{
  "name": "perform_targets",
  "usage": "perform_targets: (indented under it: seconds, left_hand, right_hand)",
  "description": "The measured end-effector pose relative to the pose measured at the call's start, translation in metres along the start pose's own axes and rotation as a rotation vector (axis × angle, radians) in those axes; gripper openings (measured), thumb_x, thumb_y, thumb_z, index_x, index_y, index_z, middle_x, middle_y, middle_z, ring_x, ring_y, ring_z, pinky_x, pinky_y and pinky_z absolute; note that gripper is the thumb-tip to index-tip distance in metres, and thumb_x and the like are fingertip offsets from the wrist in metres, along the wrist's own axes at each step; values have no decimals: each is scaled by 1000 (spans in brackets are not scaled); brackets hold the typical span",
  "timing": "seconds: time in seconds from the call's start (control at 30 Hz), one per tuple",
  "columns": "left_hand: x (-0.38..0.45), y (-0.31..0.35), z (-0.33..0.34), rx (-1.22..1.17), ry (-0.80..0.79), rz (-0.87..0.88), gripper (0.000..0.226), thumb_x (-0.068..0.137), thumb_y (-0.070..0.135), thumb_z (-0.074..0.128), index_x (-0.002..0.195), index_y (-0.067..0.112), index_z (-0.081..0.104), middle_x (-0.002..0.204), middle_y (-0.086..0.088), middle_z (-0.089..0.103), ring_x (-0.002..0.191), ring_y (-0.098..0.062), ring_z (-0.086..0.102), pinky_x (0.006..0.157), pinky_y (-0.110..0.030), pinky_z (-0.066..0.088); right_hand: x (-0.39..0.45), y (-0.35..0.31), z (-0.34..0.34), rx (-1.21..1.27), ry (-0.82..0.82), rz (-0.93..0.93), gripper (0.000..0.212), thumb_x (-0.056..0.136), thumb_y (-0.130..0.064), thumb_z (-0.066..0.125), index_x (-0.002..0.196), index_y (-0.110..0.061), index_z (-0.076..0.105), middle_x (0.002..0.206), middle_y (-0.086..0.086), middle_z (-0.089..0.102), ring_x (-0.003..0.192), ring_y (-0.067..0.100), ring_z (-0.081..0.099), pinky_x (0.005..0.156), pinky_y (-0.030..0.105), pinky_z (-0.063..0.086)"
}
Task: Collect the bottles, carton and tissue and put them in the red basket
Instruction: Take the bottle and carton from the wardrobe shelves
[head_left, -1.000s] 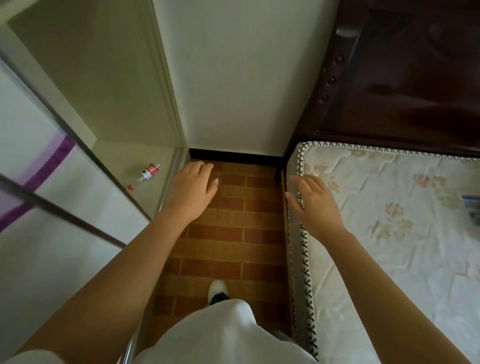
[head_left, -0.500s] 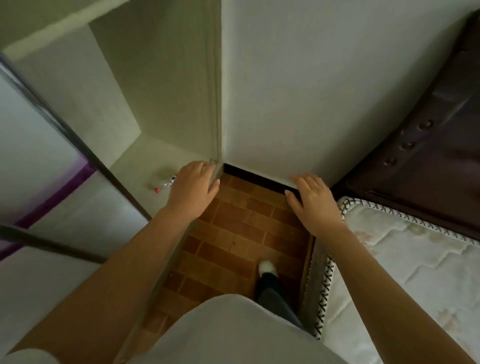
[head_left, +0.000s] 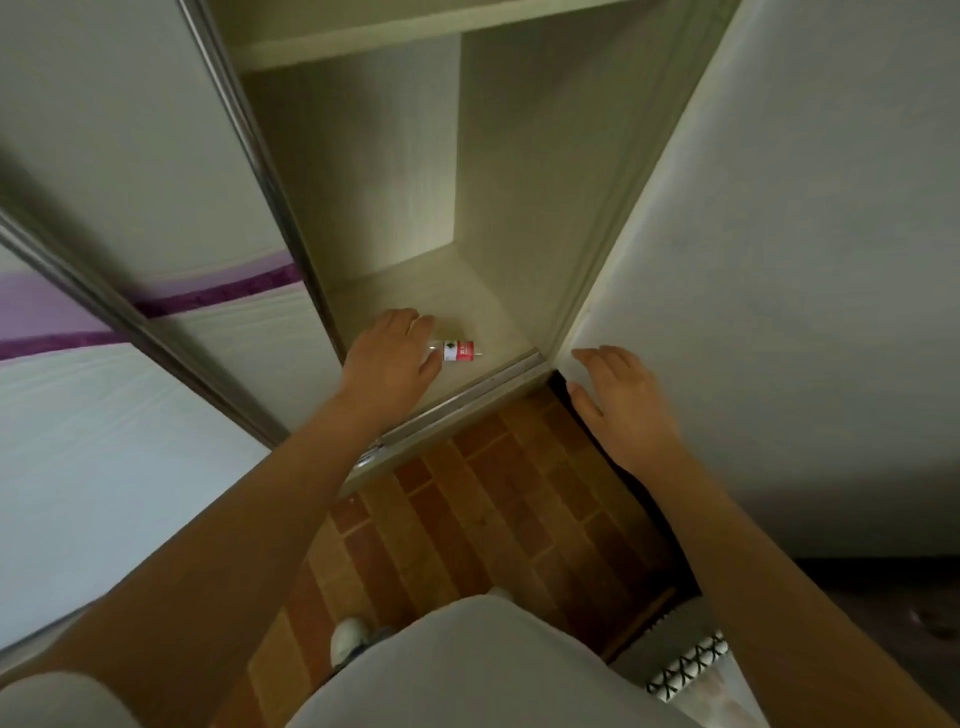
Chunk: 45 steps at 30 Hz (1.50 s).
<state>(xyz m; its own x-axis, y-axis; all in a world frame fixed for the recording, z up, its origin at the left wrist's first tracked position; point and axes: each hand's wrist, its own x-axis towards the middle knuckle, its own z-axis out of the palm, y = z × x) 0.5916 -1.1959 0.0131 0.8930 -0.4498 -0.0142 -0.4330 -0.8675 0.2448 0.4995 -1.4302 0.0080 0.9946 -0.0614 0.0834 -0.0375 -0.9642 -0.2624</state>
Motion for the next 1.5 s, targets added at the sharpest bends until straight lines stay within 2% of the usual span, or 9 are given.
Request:
perform_targets:
  seconds: [0.1, 0.23, 0.47, 0.67, 0.87, 1.03, 1.2, 1.37, 1.5]
  left_hand:
    - [0, 6, 6, 1, -13, -55, 43, 95, 26, 43, 132, 3, 46, 133, -19, 50, 122, -34, 46, 100, -41, 37]
    - [5, 17, 15, 5, -33, -116, 43, 96, 26, 43, 130, 1, 46, 132, -20, 49, 120, -35, 45, 99, -41, 36]
    - [16, 19, 38, -12, 16, -167, 39, 95, 24, 48, 127, 2, 50, 126, -20, 55, 115, -35, 50, 98, -40, 39]
    - [51, -2, 82, 11, -45, -156, 45, 95, 25, 44, 133, 1, 44, 131, -20, 51, 119, -35, 47, 100, -41, 37]
    - [114, -41, 170, 39, -49, -99, 47, 96, 28, 41, 136, 5, 41, 136, -17, 47, 126, -31, 42, 102, -39, 35]
    - [156, -90, 271, 73, -75, -84, 45, 96, 29, 41, 134, 6, 42, 132, -17, 50, 123, -31, 43, 103, -39, 34]
    - [186, -139, 375, 97, -130, -80, 50, 96, 32, 39, 141, 8, 35, 144, -18, 39, 131, -32, 38, 110, -38, 29]
    - [214, -174, 461, 115, -125, -80, 50, 96, 34, 39, 140, 9, 37, 143, -16, 41, 132, -30, 37, 109, -36, 28]
    - [230, -195, 519, 138, -205, -112, 53, 97, 37, 35, 143, 11, 30, 148, -14, 35, 135, -28, 32, 110, -35, 26]
  right_hand:
    - [11, 15, 4, 9, -5, -45, 40, 91, -29, 45, 121, -4, 55, 118, 18, 62, 115, 35, 53, 99, 46, 42]
    - [20, 37, 13, 24, -16, -89, 38, 91, -26, 50, 122, -4, 53, 120, 17, 61, 116, 34, 52, 100, 45, 42]
    - [38, 59, 34, 118, -12, -75, 38, 93, -24, 50, 125, -4, 50, 125, 17, 57, 121, 33, 47, 103, 44, 39]
    - [68, 68, 86, 148, -21, -15, 38, 93, -24, 48, 125, -3, 50, 126, 18, 57, 122, 32, 46, 103, 40, 37]
    - [111, 90, 187, 181, -16, 24, 52, 91, -37, 32, 124, -3, 51, 123, 19, 58, 118, 35, 49, 104, 45, 39]
    - [138, 111, 290, 151, -13, 30, 43, 92, -28, 43, 128, -3, 48, 130, 17, 54, 124, 33, 45, 106, 43, 34]
    - [163, 137, 392, 115, -36, 22, 45, 93, -30, 44, 129, -4, 47, 131, 16, 54, 125, 31, 45, 107, 39, 33]
    - [191, 158, 479, 97, -49, 5, 45, 93, -29, 47, 131, -4, 45, 133, 17, 52, 127, 31, 43, 108, 39, 32]
    - [213, 171, 534, 102, -112, 27, 50, 94, -34, 45, 136, -8, 39, 138, 14, 46, 131, 28, 36, 110, 41, 31]
